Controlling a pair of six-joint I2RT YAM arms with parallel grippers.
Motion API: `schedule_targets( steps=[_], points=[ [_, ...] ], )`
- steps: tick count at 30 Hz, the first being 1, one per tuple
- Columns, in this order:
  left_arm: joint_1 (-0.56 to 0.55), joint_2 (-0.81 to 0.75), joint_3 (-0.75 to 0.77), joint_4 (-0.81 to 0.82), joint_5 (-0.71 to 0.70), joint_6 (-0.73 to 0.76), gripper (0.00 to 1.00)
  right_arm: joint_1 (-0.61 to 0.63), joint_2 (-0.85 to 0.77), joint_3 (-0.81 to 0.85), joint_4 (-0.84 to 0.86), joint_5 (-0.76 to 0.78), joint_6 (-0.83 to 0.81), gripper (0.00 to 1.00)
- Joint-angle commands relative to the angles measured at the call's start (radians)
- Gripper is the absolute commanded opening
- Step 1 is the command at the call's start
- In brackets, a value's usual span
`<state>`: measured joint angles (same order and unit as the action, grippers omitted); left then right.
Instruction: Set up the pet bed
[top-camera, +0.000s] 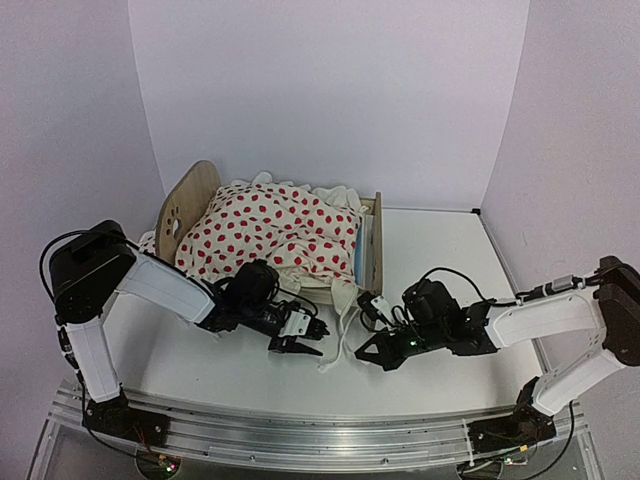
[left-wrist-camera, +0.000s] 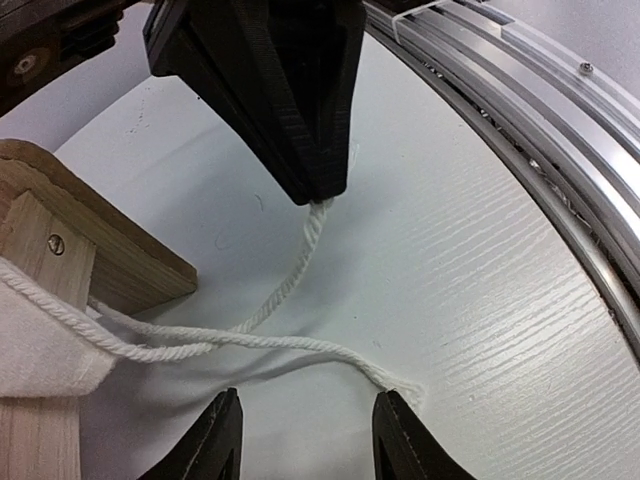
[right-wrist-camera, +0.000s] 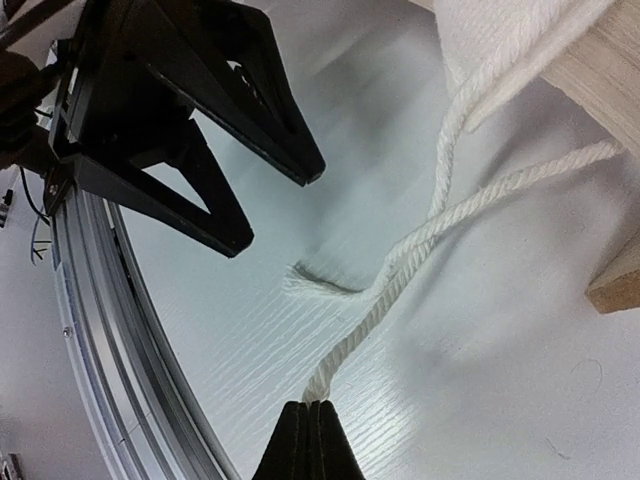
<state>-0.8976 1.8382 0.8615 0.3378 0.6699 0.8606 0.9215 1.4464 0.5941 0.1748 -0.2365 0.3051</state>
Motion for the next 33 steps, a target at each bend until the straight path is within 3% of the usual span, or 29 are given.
schedule_targets(
  steps=[1,6,9,15,22,33],
  points=[
    [0.009,-0.038,0.094,0.020,-0.124,-0.349,0.38,-0.001,-0.035,0.017,-0.010,-0.028,0.066,0.00],
    [0.003,0.025,0.132,0.122,-0.166,-0.732,0.31,-0.002,-0.041,0.024,-0.012,0.055,0.172,0.00],
    [-0.007,0.071,0.147,0.156,-0.235,-0.838,0.31,-0.002,-0.041,0.041,-0.012,0.083,0.237,0.00],
    [-0.016,0.127,0.184,0.159,-0.283,-0.887,0.25,-0.002,-0.046,0.065,-0.013,0.097,0.258,0.00],
    [-0.053,0.124,0.147,0.155,-0.183,-0.824,0.19,-0.002,-0.049,0.073,-0.014,0.105,0.268,0.00],
    [-0.059,0.057,0.044,0.307,-0.214,-0.888,0.27,-0.002,-0.058,0.203,-0.203,0.331,0.463,0.00]
  ],
)
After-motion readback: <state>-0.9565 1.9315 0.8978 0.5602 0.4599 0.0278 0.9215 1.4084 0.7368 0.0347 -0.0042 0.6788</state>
